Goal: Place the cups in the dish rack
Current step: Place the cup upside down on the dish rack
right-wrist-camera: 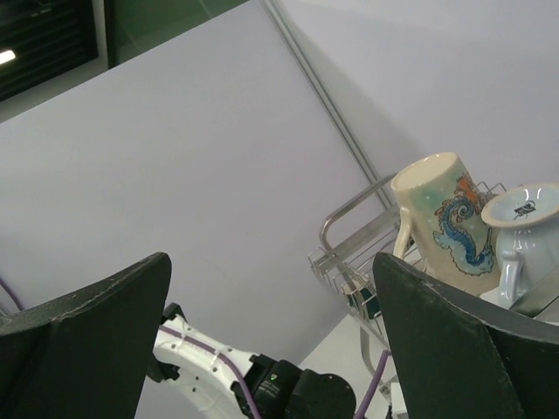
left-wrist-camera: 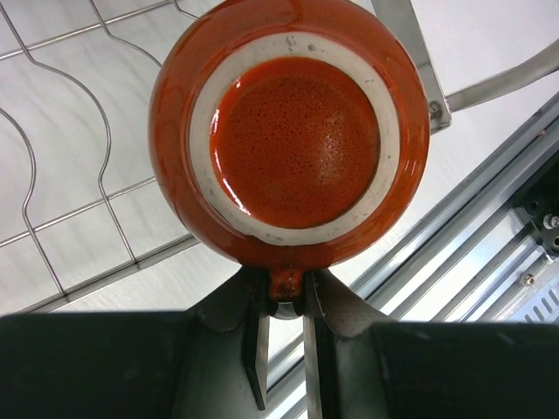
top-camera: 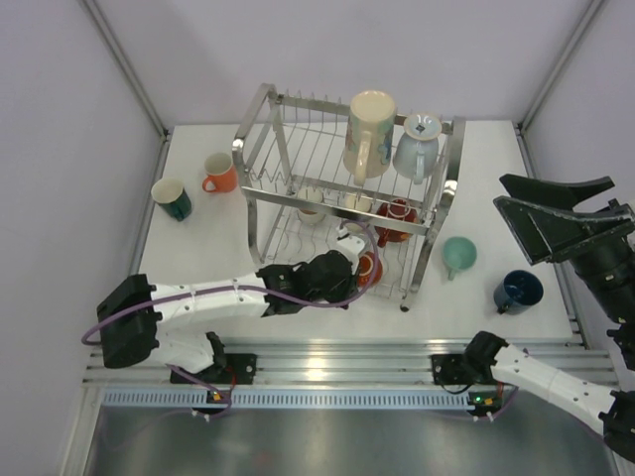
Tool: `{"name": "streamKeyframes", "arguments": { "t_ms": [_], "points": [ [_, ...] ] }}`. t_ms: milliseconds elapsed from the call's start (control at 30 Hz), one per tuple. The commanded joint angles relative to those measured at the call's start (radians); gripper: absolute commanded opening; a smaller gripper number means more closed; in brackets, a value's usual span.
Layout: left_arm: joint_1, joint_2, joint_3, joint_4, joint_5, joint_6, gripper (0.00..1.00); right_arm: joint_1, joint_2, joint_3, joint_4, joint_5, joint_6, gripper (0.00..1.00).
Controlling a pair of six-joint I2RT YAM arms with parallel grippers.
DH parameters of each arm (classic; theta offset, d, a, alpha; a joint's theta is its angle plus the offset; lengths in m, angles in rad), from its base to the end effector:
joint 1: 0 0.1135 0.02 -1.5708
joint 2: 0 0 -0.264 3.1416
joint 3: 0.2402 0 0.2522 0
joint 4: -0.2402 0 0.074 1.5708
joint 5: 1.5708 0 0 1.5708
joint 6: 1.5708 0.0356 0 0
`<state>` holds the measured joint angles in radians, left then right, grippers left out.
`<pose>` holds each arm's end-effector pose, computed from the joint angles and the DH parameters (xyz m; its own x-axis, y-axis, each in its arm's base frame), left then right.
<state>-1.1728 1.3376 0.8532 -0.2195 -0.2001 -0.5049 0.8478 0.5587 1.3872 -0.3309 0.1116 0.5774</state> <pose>0.1176 -0.2616 0.2389 -0.6281 0.2709 -0.7294 0.6180 0.7433 -0.2562 0.0120 0.0076 0.5267 -0.1068 0.6989 -0.7073 -0.7425 0.4170 0.5242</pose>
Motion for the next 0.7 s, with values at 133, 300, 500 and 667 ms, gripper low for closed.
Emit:
{"name": "streamKeyframes", "arguments": {
  "t_ms": [133,300,500,667],
  "points": [
    [0.019,0.069,0.096,0.14,-0.015,-0.026,0.0,-0.003,-0.011,-0.022,0.01,0.017,-0.007,0.99],
    [0.044,0.112,0.139,0.152,-0.001,-0.043,0.0,-0.003,-0.008,-0.034,0.003,0.029,-0.002,0.99],
    [0.048,0.182,0.191,0.166,0.007,-0.044,0.0,-0.003,-0.013,-0.034,-0.025,0.076,-0.007,0.99],
    [0.048,0.244,0.228,0.161,-0.002,-0.061,0.0,-0.001,-0.029,-0.037,-0.026,0.097,-0.013,0.99]
  ]
}}
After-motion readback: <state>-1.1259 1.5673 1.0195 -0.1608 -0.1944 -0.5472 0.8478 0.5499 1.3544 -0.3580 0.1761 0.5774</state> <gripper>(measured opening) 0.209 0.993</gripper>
